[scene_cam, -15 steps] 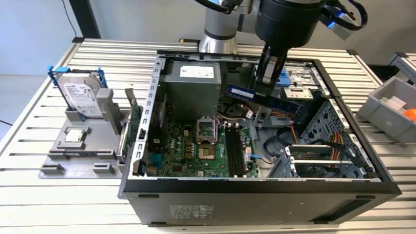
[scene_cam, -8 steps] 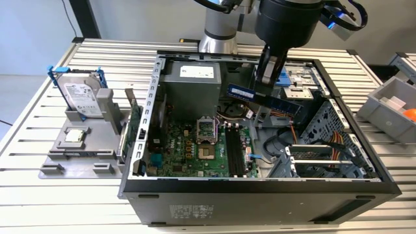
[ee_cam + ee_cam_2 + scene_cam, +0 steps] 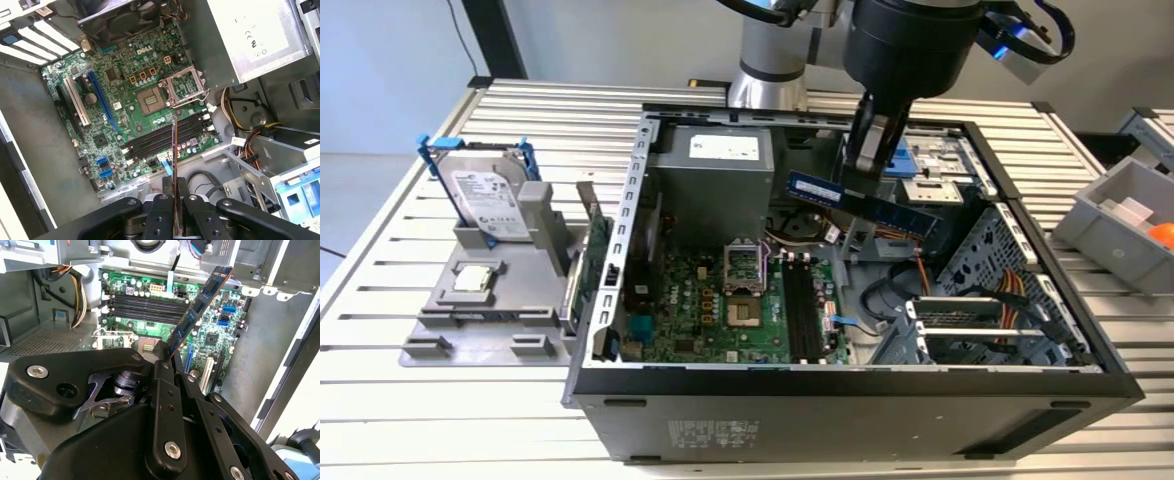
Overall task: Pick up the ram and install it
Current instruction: 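Insert the ram into the slot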
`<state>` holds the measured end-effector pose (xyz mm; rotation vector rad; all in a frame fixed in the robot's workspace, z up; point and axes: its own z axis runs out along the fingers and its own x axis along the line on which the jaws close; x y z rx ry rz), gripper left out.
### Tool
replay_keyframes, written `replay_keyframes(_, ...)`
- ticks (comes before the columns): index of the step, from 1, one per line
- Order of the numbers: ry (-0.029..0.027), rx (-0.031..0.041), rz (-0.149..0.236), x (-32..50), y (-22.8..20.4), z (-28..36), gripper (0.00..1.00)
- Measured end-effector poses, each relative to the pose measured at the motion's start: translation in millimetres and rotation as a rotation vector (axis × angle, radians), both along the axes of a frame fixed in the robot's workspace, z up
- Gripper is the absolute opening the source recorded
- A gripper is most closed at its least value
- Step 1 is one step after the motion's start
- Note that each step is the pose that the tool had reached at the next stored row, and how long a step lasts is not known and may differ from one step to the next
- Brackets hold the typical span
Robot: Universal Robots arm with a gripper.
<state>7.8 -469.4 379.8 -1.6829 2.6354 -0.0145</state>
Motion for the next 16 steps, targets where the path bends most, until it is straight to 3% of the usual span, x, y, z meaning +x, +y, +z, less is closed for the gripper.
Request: replay_keyframes(16, 0.0000, 0.0000, -0.037, 0.0, 0.0, -0.1, 0.00)
